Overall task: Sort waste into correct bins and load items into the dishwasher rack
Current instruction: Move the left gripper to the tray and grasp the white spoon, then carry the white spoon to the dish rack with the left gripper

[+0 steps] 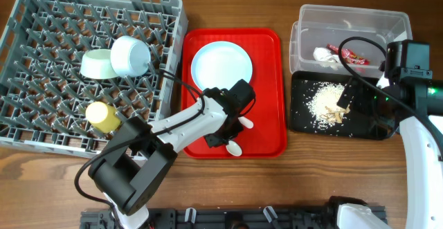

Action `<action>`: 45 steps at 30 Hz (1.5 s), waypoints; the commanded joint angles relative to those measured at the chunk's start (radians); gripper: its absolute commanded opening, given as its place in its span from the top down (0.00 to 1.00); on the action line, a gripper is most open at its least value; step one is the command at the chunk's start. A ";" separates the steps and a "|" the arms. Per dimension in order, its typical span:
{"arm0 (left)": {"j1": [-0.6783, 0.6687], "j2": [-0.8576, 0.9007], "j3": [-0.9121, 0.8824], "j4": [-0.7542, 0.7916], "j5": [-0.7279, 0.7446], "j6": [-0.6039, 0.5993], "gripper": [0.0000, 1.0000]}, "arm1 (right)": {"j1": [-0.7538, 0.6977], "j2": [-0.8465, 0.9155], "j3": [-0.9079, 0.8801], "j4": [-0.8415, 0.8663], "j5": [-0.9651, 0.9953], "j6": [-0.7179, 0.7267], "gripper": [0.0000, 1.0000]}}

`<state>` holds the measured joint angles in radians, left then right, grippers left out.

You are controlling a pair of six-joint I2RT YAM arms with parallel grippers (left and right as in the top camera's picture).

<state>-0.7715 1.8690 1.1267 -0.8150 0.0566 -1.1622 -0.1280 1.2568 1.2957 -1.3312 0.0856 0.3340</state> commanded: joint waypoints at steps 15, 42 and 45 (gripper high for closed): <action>0.044 0.037 -0.016 0.037 -0.058 0.006 0.96 | -0.005 -0.004 -0.001 -0.002 -0.016 -0.019 0.00; 0.115 -0.303 0.001 0.021 -0.171 0.612 0.96 | -0.005 -0.004 -0.001 -0.002 -0.027 -0.019 0.00; 0.173 -0.395 0.008 0.018 -0.209 0.746 0.96 | -0.005 -0.004 -0.001 -0.002 -0.034 -0.019 0.00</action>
<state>-0.6628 1.5818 1.1160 -0.7959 -0.0711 -0.7036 -0.1280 1.2568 1.2957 -1.3315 0.0708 0.3336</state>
